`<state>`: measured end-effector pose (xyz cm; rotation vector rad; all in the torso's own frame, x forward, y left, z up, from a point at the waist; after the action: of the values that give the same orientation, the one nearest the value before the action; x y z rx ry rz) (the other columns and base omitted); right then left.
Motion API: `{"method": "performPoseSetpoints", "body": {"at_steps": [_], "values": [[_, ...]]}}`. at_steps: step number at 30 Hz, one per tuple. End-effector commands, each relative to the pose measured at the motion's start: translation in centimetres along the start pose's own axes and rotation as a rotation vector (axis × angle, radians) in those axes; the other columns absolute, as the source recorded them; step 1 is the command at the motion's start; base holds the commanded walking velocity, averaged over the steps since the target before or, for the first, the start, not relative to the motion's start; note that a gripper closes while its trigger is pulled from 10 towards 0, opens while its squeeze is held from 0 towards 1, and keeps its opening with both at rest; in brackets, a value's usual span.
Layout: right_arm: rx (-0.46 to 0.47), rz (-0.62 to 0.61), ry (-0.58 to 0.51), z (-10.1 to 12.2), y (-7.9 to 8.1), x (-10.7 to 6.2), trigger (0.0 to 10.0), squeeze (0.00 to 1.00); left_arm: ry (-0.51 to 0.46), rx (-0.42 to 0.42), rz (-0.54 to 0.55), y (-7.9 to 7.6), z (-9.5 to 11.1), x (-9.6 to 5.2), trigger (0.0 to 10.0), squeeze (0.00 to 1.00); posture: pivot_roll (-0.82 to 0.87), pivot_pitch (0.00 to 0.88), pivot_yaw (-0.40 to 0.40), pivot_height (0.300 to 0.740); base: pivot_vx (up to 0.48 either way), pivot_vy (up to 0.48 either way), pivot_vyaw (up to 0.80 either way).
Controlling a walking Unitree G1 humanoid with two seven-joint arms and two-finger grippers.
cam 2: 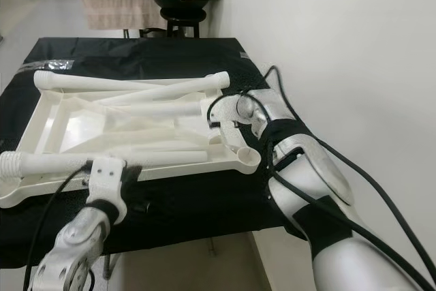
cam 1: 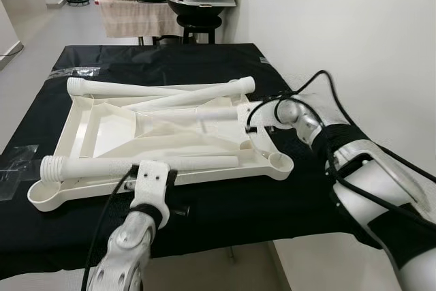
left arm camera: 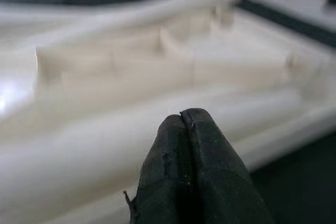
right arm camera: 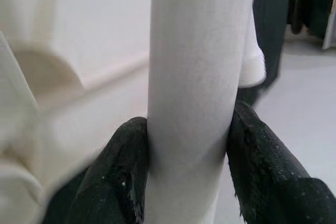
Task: Building children table
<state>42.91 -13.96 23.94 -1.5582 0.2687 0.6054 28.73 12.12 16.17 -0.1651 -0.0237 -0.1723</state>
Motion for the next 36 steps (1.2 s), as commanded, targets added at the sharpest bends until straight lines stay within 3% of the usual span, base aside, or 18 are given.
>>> {"method": "performPoseSetpoints", "body": {"at_steps": [1, 2, 3, 6, 7, 8, 13, 14, 23, 31, 35, 36], "values": [[0.037, 0.003, -0.025, 0.2, 0.1, 0.0, 10.0, 0.0, 0.023, -0.005, 0.005, 0.4, -0.6, -0.2, 10.0, 0.0, -0.01, 0.0, -0.058, 0.74, 0.0, 0.0, 0.0], [0.037, 0.003, -0.025, 0.2, 0.1, 0.0, 10.0, 0.0, 0.023, -0.005, 0.005, 0.4, -0.6, -0.2, 10.0, 0.0, -0.01, 0.0, -0.058, 0.74, 0.0, 0.0, 0.0], [0.103, -0.001, -0.058, 0.5, 0.2, 0.2, 10.0, 0.0, -0.012, -0.03, 0.0, 0.6, 0.2, 0.2, 10.0, 0.0, -0.02, 0.0, -0.052, 0.74, 0.0, 0.0, 0.0], [0.103, -0.001, -0.058, 0.5, 0.2, 0.2, 10.0, 0.0, -0.012, -0.03, 0.0, 0.6, 0.2, 0.2, 10.0, 0.0, -0.02, 0.0, -0.052, 0.74, 0.0, 0.0, 0.0], [0.199, -0.002, -0.117, 1.3, 0.5, 0.4, 10.0, 0.0, -0.07, -0.081, -0.008, 1.2, 1.7, 0.8, 10.0, 1.0, -0.02, 0.0, -0.042, 0.74, 0.0, 0.0, 0.0], [0.295, -0.002, -0.193, 2.5, 0.8, 0.7, 10.0, 0.0, -0.142, -0.129, -0.006, 2.1, 3.6, 1.8, 10.0, 1.0, -0.02, 0.0, -0.031, 0.74, 0.0, 0.0, 0.0], [0.391, 0.002, -0.282, 3.9, 1.0, 0.9, 10.0, 0.0, -0.228, -0.183, -0.001, 3.3, 5.9, 2.9, 10.0, 1.0, -0.02, 0.0, -0.028, 0.74, 0.0, 0.0, 0.0], [0.421, -0.012, -0.332, 4.8, 0.9, 0.8, 10.0, 0.0, -0.281, -0.181, 0.007, 4.4, 7.5, 3.7, 10.0, 1.0, -0.02, 0.0, -0.021, 0.74, 0.0, 0.0, 0.0], [0.393, -0.02, -0.437, 6.1, 0.8, 0.3, 10.0, 0.0, -0.336, -0.232, -0.016, 5.2, 9.3, 4.7, 10.0, 1.0, -0.03, 0.0, -0.016, 0.74, 0.0, 0.0, 0.0], [0.342, -0.022, -0.514, 7.3, 0.7, -0.5, 10.0, 0.0, -0.34, -0.274, -0.138, 3.8, 9.9, 5.8, 10.0, 1.0, -0.03, 0.0, -0.004, 0.74, 0.0, 0.0, 0.0], [0.289, -0.01, -0.58, 8.2, 1.0, -1.1, 10.0, 0.0, -0.345, -0.274, -0.151, 4.0, 10.2, 6.0, 10.0, 1.0, -0.03, 0.0, -0.001, 0.74, 0.0, 0.0, 0.0], [0.279, -0.004, -0.602, 8.5, 1.1, -1.3, 10.0, 0.0, -0.352, -0.271, -0.15, 4.3, 10.5, 6.1, 10.0, 0.0, -0.03, 0.0, -0.002, 0.74, 0.0, 0.0, 0.0]]}}
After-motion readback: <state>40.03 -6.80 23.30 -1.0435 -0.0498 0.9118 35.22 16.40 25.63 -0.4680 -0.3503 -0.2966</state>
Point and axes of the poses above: a point about 5 cm out from each wrist's last joint towards the gripper, its own x axis pointing out of the wrist towards the gripper, its own z axis along the axis of the wrist's last joint, y = z × x, the point moved 1 cm from there along x, pointing out of the wrist towards the gripper, and after that the axes turned 11 degrees about -x, right-handed, at the moved point
